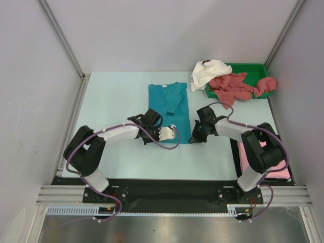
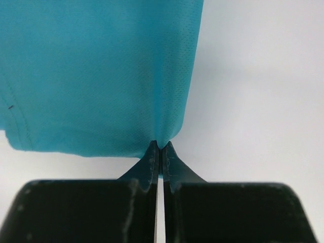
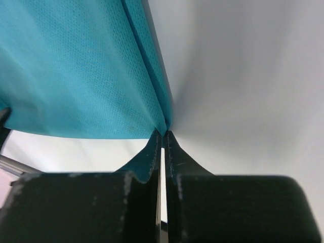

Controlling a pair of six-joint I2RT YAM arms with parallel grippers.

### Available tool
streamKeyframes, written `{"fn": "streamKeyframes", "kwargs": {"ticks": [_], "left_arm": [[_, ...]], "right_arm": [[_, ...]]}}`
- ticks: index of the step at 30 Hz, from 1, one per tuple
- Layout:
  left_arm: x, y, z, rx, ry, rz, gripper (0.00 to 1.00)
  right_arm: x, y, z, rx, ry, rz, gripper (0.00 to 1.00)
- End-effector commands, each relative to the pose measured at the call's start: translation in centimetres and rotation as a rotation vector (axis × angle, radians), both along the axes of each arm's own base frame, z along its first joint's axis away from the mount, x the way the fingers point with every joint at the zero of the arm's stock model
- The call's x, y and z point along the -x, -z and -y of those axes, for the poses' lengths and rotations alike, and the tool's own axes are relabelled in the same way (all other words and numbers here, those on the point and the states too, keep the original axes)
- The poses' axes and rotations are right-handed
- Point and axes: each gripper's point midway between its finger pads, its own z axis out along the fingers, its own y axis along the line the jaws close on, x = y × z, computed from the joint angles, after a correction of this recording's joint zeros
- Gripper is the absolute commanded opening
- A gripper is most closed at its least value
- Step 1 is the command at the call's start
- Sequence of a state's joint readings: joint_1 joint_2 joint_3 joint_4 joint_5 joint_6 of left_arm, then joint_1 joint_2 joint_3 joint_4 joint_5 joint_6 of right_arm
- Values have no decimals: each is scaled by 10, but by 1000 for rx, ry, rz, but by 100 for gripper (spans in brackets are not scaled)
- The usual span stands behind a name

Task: Fold and stack the t-shirts
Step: Fold the tshirt

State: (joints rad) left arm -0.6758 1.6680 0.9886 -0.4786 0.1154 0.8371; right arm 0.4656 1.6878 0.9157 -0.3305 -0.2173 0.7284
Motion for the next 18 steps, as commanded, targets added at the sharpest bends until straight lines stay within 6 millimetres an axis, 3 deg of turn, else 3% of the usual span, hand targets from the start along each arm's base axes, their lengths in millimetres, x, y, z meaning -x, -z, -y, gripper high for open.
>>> {"fn": "streamKeyframes", "kwargs": {"ticks": [1,3,4,6,7,8,12,13,15,18], "left_arm": [[25,-29,3,69,18,-62,0],[37,-38,0,91,26,-82,0],[47,-39,-4,83,23,-112,0],[63,-48,-7,98,29,-144,0],[79,-48,-14,75,27,-197,0],[90,-52,-15,84,39,-231,0],[139,-84,-22,128,126,-336,1],[155,-94,-29,132,155,-362,0],[168,-112,-25,182,192,-389,0],[177,-131,-26,212,213,-402,0]], "right_arm": [[36,-14,6,29,-64,-28,0],[62,-17,12,56,-92,-68,0],[69,-28,13,49,-101,-45,0],[103,-30,18,79,-136,-108,0],[112,-42,19,67,-144,-90,0],[137,-44,20,94,-186,-133,0],[194,-68,21,87,-226,-188,0],[203,-74,18,71,-205,-210,0],[224,-87,17,60,-240,-232,0],[230,-109,12,44,-249,-249,0]]}}
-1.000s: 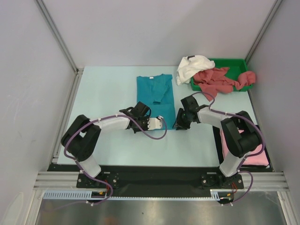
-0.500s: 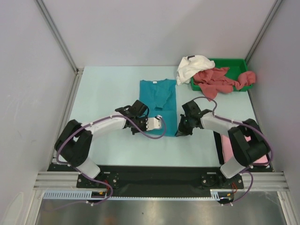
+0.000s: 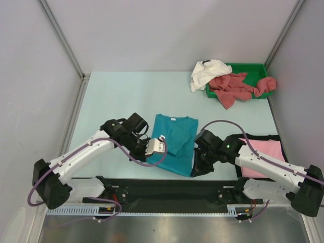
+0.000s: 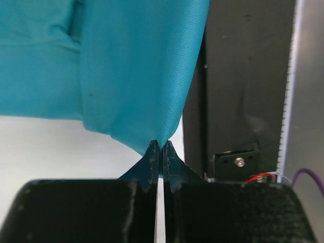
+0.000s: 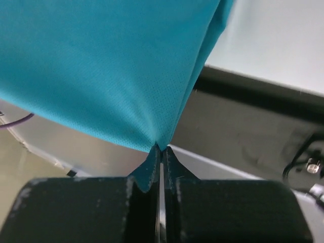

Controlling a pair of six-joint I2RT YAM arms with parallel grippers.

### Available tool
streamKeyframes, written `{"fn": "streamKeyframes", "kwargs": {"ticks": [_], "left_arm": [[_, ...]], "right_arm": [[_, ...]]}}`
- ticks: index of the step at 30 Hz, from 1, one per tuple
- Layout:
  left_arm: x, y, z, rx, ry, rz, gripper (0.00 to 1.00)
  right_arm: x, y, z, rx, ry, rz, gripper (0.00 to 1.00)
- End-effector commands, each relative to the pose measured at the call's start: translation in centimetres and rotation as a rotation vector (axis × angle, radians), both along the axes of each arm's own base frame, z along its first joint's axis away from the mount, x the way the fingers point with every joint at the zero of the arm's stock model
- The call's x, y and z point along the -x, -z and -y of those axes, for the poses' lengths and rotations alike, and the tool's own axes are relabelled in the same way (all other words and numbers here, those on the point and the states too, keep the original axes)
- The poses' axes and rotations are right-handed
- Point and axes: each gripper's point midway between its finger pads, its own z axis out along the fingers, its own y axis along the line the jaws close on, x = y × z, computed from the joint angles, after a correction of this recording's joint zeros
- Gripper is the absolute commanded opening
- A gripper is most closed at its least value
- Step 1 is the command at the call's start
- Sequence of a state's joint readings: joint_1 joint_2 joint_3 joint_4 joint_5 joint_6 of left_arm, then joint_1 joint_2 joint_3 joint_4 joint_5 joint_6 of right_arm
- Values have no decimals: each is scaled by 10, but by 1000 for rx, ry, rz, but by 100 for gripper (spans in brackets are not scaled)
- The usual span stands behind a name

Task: Fold and stack the t-shirts
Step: Fold the tshirt

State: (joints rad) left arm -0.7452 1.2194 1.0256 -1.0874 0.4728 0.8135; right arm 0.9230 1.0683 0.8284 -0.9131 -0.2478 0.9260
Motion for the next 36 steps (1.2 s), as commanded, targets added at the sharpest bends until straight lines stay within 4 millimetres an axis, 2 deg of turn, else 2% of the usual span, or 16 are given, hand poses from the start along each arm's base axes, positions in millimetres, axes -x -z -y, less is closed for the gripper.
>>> {"fn": "streamKeyframes", "kwargs": {"ticks": [1,3,6,8,10,11,12,14,15,16,17,22,31,33,35,36], "left_arm": [[19,-34,-4,61,32,-55,0],[2,-37,1,84,3,-24,0],[-45,-40,13,113,-75,13,0],[-72,-37,14,122,-134,-9,0],[-105,-28,18,109,-195,-34,0],[-121,-34,22,118,-211,-16,0],[-132,-20,23,92,-235,-56,0],[-156,-16,26,95,-279,-54,0],[-171,-24,31,112,-307,-37,0],[-182,-10,32,91,-329,-67,0],[-196,-16,35,96,-353,-48,0],[-231,13,33,25,-421,-47,0],[-270,30,38,42,-515,1,1],[-279,36,41,47,-542,6,9],[-290,38,41,50,-574,35,16],[-296,41,41,47,-594,52,23]], "right_arm": [[10,-19,16,84,32,-64,0],[-5,-27,15,78,32,-35,0],[-54,-32,20,52,73,31,0],[-99,-33,24,21,113,111,0],[-125,-20,28,41,129,102,0],[-148,-18,34,39,155,142,0],[-163,-17,35,39,169,156,0],[-194,-10,37,12,217,165,0],[-206,-12,36,-7,231,175,0],[-220,-5,36,-7,246,183,0],[-232,-3,42,7,276,198,0],[-268,13,49,4,335,211,0],[-315,25,53,9,438,249,0],[-320,34,53,14,450,232,14],[-329,38,55,29,463,240,40],[-335,43,58,40,473,246,44]]}}
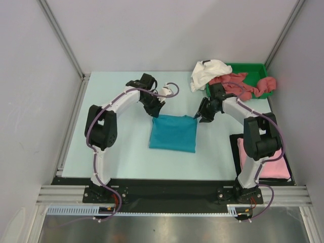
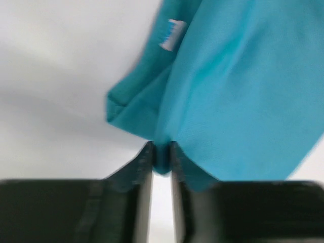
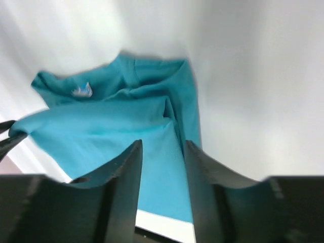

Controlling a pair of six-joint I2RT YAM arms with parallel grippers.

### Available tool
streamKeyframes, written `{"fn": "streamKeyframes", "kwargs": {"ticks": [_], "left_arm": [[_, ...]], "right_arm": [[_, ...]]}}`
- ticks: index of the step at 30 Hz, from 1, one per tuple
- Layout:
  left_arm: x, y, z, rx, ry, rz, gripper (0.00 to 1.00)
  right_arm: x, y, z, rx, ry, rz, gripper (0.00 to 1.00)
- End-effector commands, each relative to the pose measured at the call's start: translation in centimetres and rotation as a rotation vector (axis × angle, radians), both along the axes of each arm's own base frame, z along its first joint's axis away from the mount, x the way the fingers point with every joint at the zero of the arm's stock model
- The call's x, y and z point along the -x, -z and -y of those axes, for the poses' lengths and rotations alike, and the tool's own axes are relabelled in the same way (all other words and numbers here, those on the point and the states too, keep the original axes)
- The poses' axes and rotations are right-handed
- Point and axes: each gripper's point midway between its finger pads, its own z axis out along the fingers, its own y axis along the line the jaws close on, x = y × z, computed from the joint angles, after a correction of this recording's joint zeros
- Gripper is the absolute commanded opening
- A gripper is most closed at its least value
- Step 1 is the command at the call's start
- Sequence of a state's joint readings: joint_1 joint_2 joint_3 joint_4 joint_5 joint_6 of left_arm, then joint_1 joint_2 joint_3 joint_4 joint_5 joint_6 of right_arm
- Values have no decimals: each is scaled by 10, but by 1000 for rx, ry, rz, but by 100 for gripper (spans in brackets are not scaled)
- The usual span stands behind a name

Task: Fold and stack the t-shirts
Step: Fold the tshirt, then neatly place the folded tshirt to the corner

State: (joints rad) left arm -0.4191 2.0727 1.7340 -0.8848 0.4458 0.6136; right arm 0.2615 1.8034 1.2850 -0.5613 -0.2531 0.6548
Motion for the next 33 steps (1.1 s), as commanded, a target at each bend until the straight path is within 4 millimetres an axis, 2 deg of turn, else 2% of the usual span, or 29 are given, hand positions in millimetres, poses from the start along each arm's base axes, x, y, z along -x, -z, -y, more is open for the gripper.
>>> {"fn": "streamKeyframes", "kwargs": {"ticks": [1,2,5,6,7,8,9,10,11,13,14,17,18,19,20,21,26,27,33], "left_arm": [[-43,-9,-2,5,-116,118,29],[-58,-10,-5,-14,-173,167,40],[-80,-27,-12,-17,-280,246,47],[-83,-34,-16,-5,-301,256,47],[-82,-51,-17,19,-315,277,48],[-75,-54,-18,36,-320,263,49],[-68,-68,-17,61,-315,276,50],[-54,-56,-18,63,-301,234,51],[-43,-55,-11,106,-269,201,52],[-28,-44,-11,116,-272,149,52],[-22,-29,-13,105,-279,121,52],[-24,-2,-21,54,-328,89,52],[-25,3,-20,48,-333,78,52],[-26,5,-18,51,-339,63,52],[-25,15,-17,49,-338,32,52],[-25,17,-14,55,-337,22,52],[-30,32,-9,55,-352,-5,49],[-31,39,-11,44,-359,-9,49],[-39,45,-8,30,-378,-4,48]], "right_arm": [[-37,-2,15,47,70,73,46],[-47,-3,31,82,118,96,48],[-66,-38,48,135,154,230,50],[-64,-49,52,165,135,267,50],[-60,-70,53,174,129,320,50],[-55,-78,56,202,129,348,50],[-41,-83,48,216,79,379,50],[-31,-80,41,207,46,382,54],[-21,-76,30,197,10,380,55],[-2,-59,19,171,-30,326,58],[4,-53,16,170,-41,308,59],[17,-29,8,169,-69,245,64],[18,-26,4,155,-78,240,67],[20,-21,0,137,-91,223,75],[22,-11,-2,138,-101,195,78],[24,-7,-5,136,-111,182,78],[30,16,-12,101,-146,133,78],[31,26,-12,103,-148,112,77],[32,51,-27,30,-175,58,64]]}}
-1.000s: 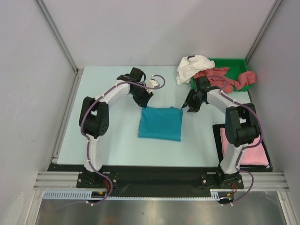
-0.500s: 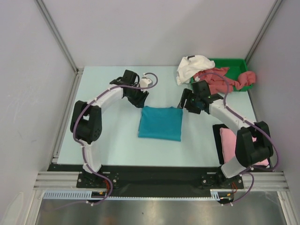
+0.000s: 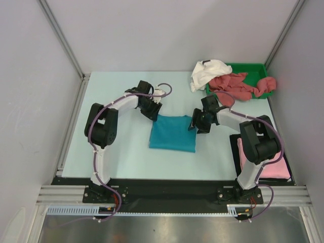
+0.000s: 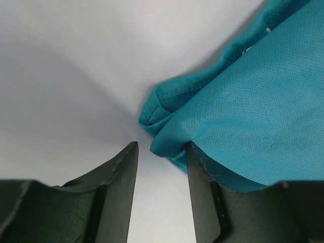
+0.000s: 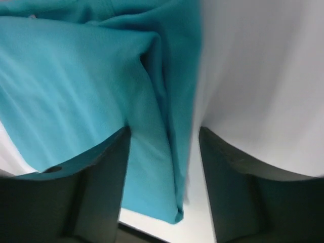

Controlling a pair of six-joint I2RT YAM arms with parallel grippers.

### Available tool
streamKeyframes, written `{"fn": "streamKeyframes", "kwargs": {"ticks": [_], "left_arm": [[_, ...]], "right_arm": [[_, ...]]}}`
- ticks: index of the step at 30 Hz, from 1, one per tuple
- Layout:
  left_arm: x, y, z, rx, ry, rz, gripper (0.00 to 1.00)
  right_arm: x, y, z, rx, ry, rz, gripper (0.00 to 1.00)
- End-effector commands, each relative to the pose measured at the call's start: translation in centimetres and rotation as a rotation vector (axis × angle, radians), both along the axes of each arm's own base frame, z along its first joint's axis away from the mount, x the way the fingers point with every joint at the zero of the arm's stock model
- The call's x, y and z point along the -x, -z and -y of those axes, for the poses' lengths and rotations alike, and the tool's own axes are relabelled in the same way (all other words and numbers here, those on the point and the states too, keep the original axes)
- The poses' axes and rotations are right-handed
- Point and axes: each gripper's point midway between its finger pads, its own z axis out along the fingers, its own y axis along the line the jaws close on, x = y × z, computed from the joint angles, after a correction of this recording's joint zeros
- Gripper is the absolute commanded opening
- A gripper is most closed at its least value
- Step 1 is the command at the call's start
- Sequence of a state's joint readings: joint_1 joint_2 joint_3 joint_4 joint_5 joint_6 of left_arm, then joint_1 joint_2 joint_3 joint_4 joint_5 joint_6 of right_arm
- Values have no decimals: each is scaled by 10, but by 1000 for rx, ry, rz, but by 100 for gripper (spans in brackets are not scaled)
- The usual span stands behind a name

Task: Fold and stack the t-shirts
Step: Neatly place the folded tshirt to the corner

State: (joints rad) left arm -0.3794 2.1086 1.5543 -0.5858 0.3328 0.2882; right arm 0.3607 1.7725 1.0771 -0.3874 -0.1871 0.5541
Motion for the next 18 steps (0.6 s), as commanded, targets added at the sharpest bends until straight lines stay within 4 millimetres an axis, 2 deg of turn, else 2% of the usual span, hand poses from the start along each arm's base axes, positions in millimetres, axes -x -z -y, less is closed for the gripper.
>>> {"fn": "streamKeyframes", "kwargs": {"ticks": [1,3,4,6,7,8,9,10,11,12,14,15,16,17,18], "left_arm": [[-15,-11,9,27,-20,42,47],[-14,-15,9,30,-18,48,48],[-13,-16,8,29,-18,49,49],[-11,-27,7,38,-13,65,50],[-8,-30,5,32,-4,67,53],[-7,-42,4,40,0,89,60],[-6,-48,2,39,5,99,66],[-1,-52,-1,33,24,103,79],[1,-58,-4,31,34,113,88],[3,-71,-6,32,46,139,100],[11,-79,-13,5,85,146,100],[13,-92,-15,1,93,175,100],[15,-95,-21,-23,103,185,100],[16,-101,-24,-32,109,201,100],[16,-113,-26,-37,109,235,100]], "right_arm": [[-2,12,-15,-75,-23,-18,59],[-5,14,-17,-95,-22,-14,51],[-5,14,-18,-105,-22,-16,35],[-5,15,-17,-111,-24,-22,21],[-6,13,-17,-116,-41,-17,8],[-3,10,-14,-113,-52,-23,1],[-2,8,-12,-105,-67,-24,0],[-2,6,-6,-88,-105,-10,0],[5,-1,-1,-68,-123,-27,0],[6,-6,4,-48,-144,-25,0],[19,-14,20,29,-221,-50,0],[23,-22,26,57,-253,-47,0],[28,-23,35,103,-275,-61,0],[47,-24,45,144,-303,-132,0],[50,-29,53,190,-349,-130,0]]}}
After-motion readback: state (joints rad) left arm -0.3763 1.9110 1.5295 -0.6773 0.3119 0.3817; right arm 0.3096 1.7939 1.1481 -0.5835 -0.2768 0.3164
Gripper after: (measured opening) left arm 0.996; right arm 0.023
